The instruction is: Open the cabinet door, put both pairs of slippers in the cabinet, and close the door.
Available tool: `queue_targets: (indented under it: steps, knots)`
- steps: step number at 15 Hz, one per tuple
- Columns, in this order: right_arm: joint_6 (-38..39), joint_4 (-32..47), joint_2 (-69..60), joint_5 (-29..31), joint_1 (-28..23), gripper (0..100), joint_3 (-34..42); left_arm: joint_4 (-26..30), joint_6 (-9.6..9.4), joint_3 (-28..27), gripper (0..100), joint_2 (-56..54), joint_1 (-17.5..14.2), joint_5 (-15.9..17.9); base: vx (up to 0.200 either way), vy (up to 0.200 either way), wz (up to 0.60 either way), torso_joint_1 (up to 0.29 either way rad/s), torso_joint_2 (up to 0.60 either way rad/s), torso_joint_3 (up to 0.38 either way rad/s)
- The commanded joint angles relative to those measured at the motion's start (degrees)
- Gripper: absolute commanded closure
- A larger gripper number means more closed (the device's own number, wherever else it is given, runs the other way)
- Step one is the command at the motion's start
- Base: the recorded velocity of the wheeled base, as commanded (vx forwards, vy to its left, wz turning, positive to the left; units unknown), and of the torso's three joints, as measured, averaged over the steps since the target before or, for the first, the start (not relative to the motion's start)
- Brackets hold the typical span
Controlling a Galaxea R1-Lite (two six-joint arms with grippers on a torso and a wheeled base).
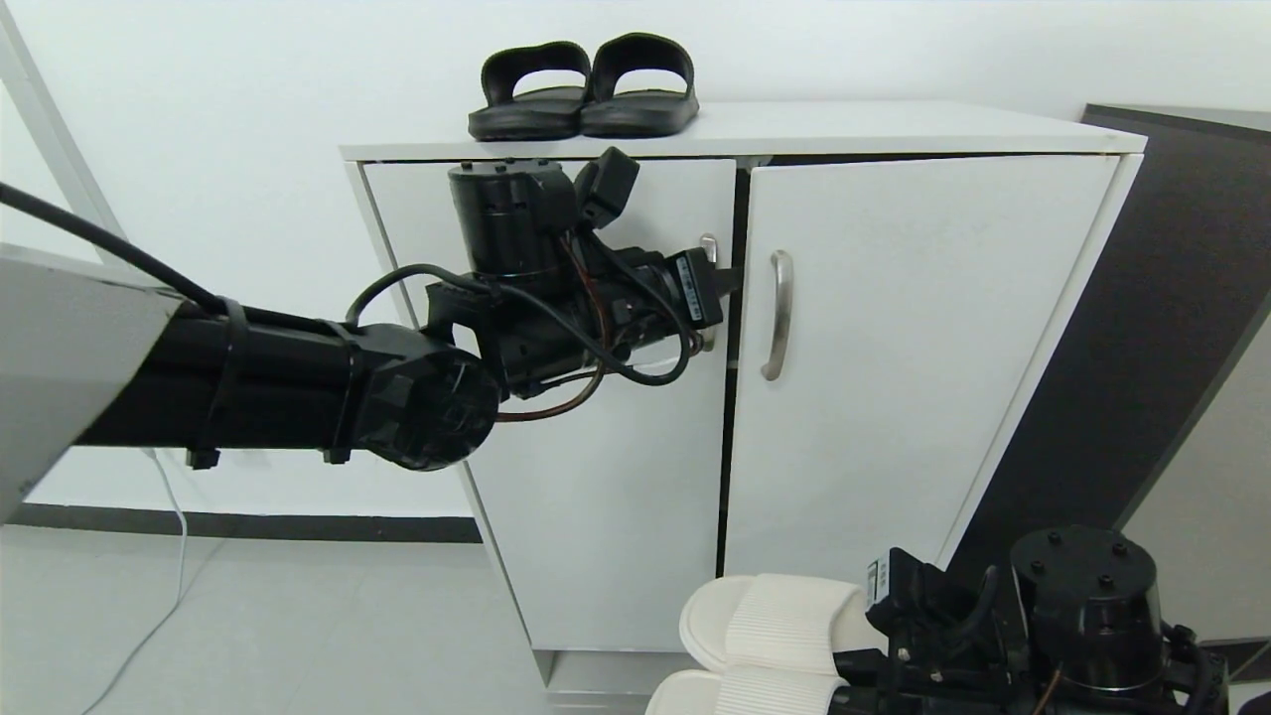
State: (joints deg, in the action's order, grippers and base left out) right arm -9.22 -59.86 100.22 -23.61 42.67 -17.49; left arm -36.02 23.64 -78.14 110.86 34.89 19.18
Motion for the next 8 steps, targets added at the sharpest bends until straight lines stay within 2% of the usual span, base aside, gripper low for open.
queue_targets:
  steps: [1, 3, 6, 8]
  knots:
    - [0.0, 0.0, 0.1, 0.0, 0.3, 100, 0.1, 0.0, 0.01, -0.9, 100, 1.3, 0.4, 0.0, 0.0, 0.0, 0.0, 0.0, 0.0, 0.0]
    - [0.0, 0.0, 0.2, 0.0, 1.0, 100, 0.1, -0.1, 0.01, -1.1, 100, 1.6, 0.4, 0.0, 0.0, 0.0, 0.0, 0.0, 0.0, 0.0]
    - [0.1, 0.2, 0.2, 0.0, 1.5, 100, 0.3, -0.4, -0.08, -0.5, 100, 1.6, 0.7, -0.1, -0.2, 0.0, 0.0, 0.01, 0.0, 0.002]
    - [0.1, 0.2, 0.2, 0.0, 2.0, 100, 0.6, -0.9, -0.52, 1.1, 100, 0.8, 3.9, -0.2, -0.2, 0.0, 0.0, -0.002, 0.0, 0.005]
